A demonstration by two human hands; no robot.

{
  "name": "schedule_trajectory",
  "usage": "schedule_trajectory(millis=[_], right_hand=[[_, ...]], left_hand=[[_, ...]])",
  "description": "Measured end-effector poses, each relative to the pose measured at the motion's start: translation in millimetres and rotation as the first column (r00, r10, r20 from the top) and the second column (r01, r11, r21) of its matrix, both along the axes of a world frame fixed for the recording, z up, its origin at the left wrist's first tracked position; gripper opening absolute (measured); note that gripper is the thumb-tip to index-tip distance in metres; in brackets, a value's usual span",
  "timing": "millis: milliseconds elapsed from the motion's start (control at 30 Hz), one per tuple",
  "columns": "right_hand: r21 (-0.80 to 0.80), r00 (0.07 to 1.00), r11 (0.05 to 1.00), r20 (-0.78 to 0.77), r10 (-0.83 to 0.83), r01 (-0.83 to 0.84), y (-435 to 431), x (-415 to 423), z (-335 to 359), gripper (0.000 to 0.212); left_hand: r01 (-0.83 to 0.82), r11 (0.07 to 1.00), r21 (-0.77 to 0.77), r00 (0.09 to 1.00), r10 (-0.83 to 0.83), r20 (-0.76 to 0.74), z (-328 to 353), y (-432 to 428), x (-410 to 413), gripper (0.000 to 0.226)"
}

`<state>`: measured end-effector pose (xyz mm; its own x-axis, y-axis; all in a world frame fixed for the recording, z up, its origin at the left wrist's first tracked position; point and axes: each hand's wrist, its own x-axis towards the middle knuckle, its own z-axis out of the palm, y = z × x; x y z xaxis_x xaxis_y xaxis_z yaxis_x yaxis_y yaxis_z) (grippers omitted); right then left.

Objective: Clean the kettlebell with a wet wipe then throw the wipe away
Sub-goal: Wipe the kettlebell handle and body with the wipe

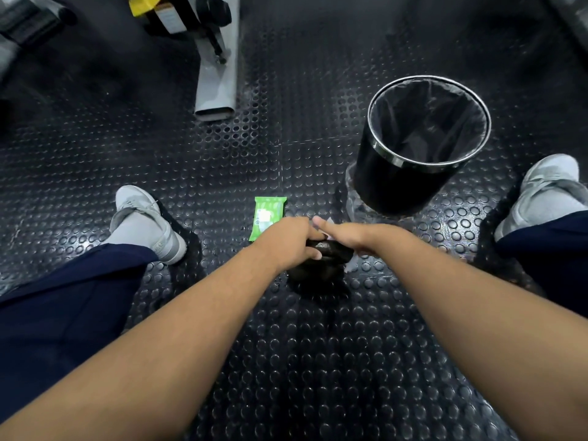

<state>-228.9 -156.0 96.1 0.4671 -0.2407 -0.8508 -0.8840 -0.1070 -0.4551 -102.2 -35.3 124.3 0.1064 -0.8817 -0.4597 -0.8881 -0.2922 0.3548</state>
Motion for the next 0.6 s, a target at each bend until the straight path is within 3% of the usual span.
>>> schedule_trajectory(millis=[133,200,300,400,533,600], right_hand=[[0.107,1.000,0.994,0.023,-0.014,0.012,-10.6,-5.9,-1.6,0.128],[0.151,0.999,0.988,0.051,0.012,-0.020,-16.2,-5.2,0.1,0.125],[0.156,0.999,0.987,0.013,0.029,-0.031,-15.1,-2.2,9.5,0.142],[0.035,1.000,0.999,-0.004,0.012,-0.012,-3.0,0.1,11.4,0.112],[0.003,0.999,1.000,0.032,-0.025,0.025,4.8,0.0,-0.3,0.129],[-0.029,1.000,1.000,0.027,0.003,-0.002,5.3,0.6,14.0,0.115]], left_hand=[[-0.014,1.000,-0.001,1.000,0.014,-0.010,0.8,1.4,1.2,0.039],[-0.014,1.000,-0.006,1.000,0.014,-0.021,1.7,1.7,1.8,0.039],[-0.016,1.000,-0.005,1.000,0.016,-0.015,2.0,1.2,1.9,0.044],[0.009,1.000,0.000,1.000,-0.009,-0.001,1.3,-0.4,0.9,0.034],[0.011,1.000,-0.013,1.000,-0.011,0.002,2.9,0.7,0.1,0.029],[0.003,1.000,-0.016,1.000,-0.003,0.004,1.6,2.1,1.5,0.032]])
